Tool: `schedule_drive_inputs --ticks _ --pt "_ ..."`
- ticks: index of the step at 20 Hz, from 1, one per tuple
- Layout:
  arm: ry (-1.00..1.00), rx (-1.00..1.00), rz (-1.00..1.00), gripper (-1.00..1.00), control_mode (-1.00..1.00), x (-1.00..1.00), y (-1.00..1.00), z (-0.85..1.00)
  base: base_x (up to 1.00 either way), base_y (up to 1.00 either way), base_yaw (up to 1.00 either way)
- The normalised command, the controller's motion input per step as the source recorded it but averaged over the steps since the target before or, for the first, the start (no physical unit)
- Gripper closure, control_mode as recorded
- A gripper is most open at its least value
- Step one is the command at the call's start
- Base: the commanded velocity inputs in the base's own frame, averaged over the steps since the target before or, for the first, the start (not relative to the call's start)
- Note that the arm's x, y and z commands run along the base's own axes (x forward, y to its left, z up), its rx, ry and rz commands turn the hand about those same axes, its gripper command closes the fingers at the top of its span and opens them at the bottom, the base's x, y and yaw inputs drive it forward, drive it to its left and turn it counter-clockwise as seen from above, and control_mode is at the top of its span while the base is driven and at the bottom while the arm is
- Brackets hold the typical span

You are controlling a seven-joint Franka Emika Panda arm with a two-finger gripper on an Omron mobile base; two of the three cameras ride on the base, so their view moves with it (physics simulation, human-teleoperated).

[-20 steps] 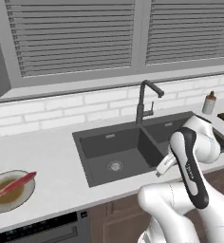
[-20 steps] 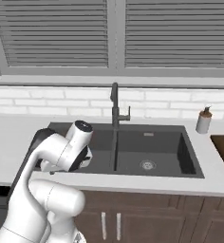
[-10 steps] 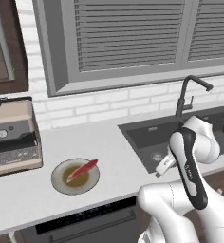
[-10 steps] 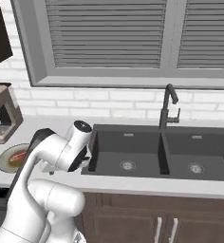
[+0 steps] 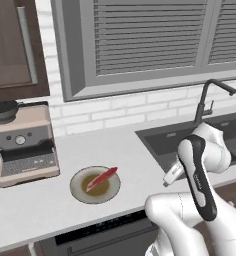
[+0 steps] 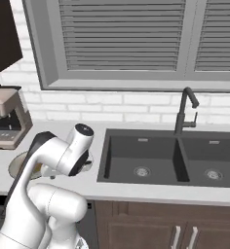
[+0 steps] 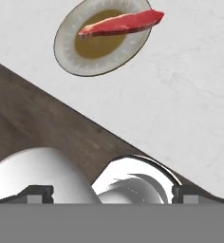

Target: Pick up the knife from the drawer and place it on the cutting board. Then place the meat from the plate to the cutting board.

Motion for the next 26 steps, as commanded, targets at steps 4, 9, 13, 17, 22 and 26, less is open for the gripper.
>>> schedule_drive_inputs --ticks 4,9,13,17,22,26 --pt "0.00 0.00 0.00 -1.00 1.00 0.00 0.00 0.00 0.01 0.65 0.00" --pt "0.00 0.00 0.00 -1.00 1.00 0.00 0.00 0.00 0.00 0.73 -0.01" --pt "0.00 0.00 0.00 -1.00 1.00 0.00 0.00 0.00 0.00 0.70 -0.02" --pt "0.00 0.00 0.00 -1.00 1.00 0.00 0.00 0.00 0.01 0.50 -0.05" --pt "0.03 0.00 -0.16 -1.00 -1.00 0.60 0.00 0.00 0.00 0.00 0.00" --pt "0.08 0.00 -0.25 -1.00 -1.00 0.62 0.00 0.00 0.00 0.00 0.00"
